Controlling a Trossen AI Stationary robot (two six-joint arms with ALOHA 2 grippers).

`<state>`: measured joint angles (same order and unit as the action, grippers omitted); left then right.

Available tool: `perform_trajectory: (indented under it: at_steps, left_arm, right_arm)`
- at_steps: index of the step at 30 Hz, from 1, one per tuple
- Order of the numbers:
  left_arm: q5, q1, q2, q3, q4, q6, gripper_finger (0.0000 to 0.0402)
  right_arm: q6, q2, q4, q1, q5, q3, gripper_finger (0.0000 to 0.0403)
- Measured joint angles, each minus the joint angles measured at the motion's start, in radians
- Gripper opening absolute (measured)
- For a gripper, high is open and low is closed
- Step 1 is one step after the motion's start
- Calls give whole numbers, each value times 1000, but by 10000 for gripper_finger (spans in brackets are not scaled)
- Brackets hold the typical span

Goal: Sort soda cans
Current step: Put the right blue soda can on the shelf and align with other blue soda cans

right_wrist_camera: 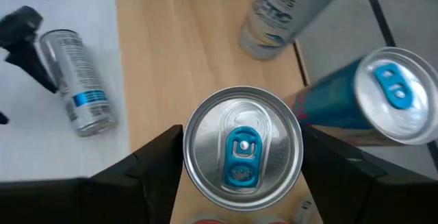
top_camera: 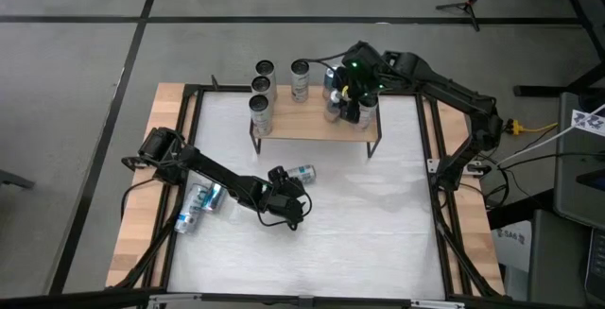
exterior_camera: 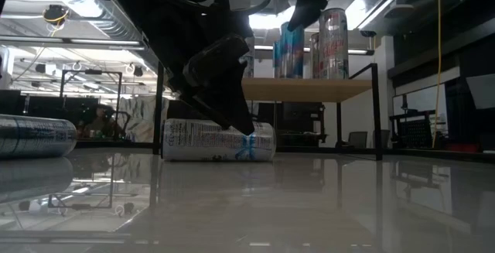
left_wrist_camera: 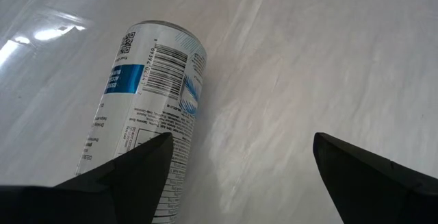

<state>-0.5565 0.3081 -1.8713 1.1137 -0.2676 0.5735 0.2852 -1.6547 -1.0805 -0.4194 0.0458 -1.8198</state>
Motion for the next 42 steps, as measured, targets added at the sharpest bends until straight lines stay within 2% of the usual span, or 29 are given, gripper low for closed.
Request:
perform_trajectory:
  at_steps: [42]
  left_arm:
    - [0, 0, 0, 0, 0, 0, 346]
  right_arm:
    - [0, 0, 9, 0, -19, 0, 262]
